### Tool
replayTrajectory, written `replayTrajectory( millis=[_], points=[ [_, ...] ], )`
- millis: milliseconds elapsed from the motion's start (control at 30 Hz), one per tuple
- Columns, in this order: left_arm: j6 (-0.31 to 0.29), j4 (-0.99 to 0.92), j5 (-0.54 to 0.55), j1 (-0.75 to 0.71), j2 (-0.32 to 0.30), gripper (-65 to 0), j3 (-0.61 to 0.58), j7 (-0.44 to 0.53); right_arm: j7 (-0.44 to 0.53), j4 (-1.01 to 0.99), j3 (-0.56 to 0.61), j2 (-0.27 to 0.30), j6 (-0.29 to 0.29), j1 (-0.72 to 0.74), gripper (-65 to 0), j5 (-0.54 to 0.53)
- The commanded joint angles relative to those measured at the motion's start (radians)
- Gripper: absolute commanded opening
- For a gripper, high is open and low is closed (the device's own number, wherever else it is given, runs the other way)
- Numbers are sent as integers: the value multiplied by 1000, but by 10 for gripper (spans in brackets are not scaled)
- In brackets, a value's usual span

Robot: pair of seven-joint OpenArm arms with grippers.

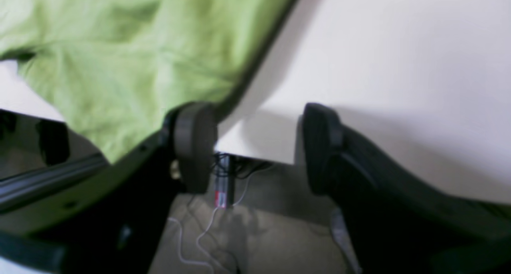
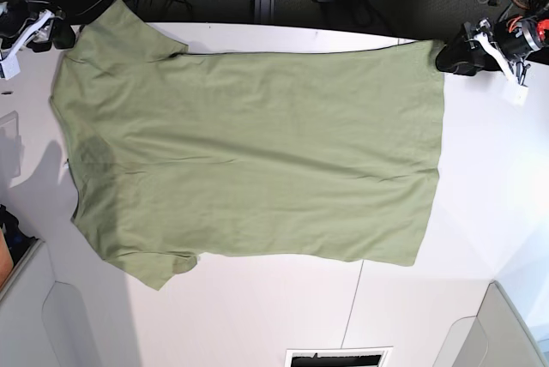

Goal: Layout the t-shirt on the table in an organized manner, then fold the t-shirt properly
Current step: 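Regrasp the shirt corners with both grippers and straighten the edge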

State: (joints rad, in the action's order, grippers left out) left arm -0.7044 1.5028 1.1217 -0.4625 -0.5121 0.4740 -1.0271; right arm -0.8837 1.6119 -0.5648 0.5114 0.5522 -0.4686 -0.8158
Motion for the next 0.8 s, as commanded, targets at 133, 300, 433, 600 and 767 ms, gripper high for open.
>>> replayTrajectory(
  millis=[133,300,433,600,767],
  points=[
    [6,7,-36,-6,-12,-233,-65,-39,11,11,17,-16,-5,-3,-303,-23],
    [6,8,-34,-9,-12,-234,-119,-111,3,11,23,-34,6,-3,-303,-49],
    [6,8,-23,-9,-12,-237,-126,-114,0,11,24,-32,5,-3,-331,-60],
    [6,8,-23,-8,-21,-517,-126,-114,2,11,24,-32,6,-2,-606,-60],
    [6,13,48,-5,-58,-650,-126,-114,24,25,20,-30,6,1,-650,-62]
  ],
)
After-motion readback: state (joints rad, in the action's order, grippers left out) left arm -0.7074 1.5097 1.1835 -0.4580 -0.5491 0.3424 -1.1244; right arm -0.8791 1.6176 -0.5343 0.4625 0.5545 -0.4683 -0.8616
